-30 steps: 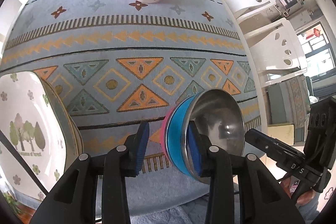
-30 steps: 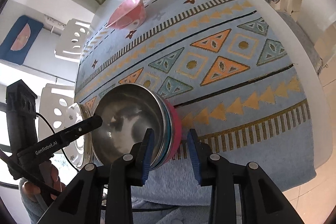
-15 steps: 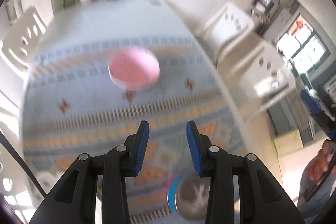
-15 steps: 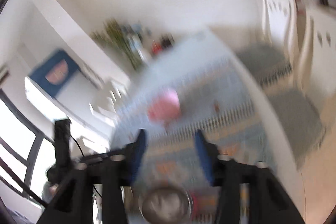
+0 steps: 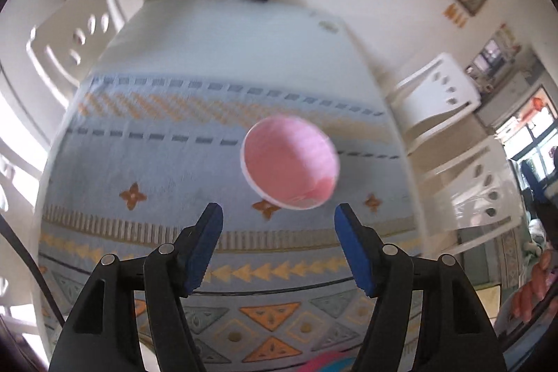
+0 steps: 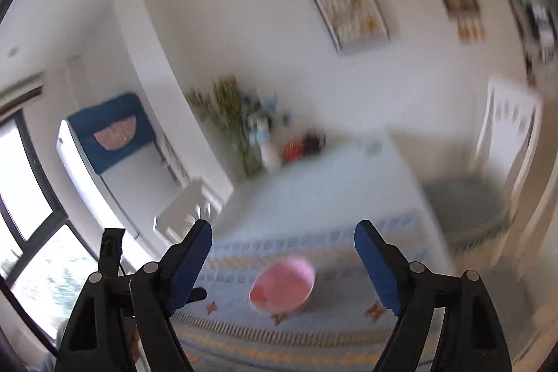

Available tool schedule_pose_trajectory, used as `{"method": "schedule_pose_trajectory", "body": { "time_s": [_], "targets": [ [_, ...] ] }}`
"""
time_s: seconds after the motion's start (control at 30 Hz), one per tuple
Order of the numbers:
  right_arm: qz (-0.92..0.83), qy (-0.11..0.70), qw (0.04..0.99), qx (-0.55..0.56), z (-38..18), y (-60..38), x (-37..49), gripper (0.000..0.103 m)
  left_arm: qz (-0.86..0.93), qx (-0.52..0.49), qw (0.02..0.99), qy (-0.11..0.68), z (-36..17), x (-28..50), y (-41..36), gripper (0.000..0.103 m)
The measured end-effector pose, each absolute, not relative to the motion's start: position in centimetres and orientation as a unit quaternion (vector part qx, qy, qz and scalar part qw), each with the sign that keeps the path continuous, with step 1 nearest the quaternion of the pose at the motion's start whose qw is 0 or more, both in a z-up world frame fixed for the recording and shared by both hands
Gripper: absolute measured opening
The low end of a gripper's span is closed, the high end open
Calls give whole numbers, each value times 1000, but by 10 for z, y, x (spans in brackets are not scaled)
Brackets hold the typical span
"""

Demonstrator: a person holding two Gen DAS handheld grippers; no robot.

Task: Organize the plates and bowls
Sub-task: 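Open both tools and move them to the pink ceramic bowl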

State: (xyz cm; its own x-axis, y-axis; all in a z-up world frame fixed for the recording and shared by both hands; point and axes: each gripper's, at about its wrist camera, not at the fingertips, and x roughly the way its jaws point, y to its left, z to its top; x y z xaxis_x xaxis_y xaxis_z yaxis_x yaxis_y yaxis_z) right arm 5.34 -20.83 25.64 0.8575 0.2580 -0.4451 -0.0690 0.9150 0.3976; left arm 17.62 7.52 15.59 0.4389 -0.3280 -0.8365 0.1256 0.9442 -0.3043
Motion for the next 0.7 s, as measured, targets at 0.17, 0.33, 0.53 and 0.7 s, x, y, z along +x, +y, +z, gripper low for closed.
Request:
{"method": "schedule_pose_trajectory", "body": {
  "time_s": [0.17,0.33,0.53,0.7],
  "targets": [
    [92,381,866,311,164,-218,123,83,-114,-121,822,545,113,204,79,63],
    [73,433,837,327,97,-220,167,82,-111,-155,817,545,84,243,78,63],
    [93,460,821,324,43,-196,207,79,-70,-200,799,562,33,274,76,59],
    [89,485,807,326,7,-189,225,75,-53,-178,802,567,9,277,71,59]
  ]
}}
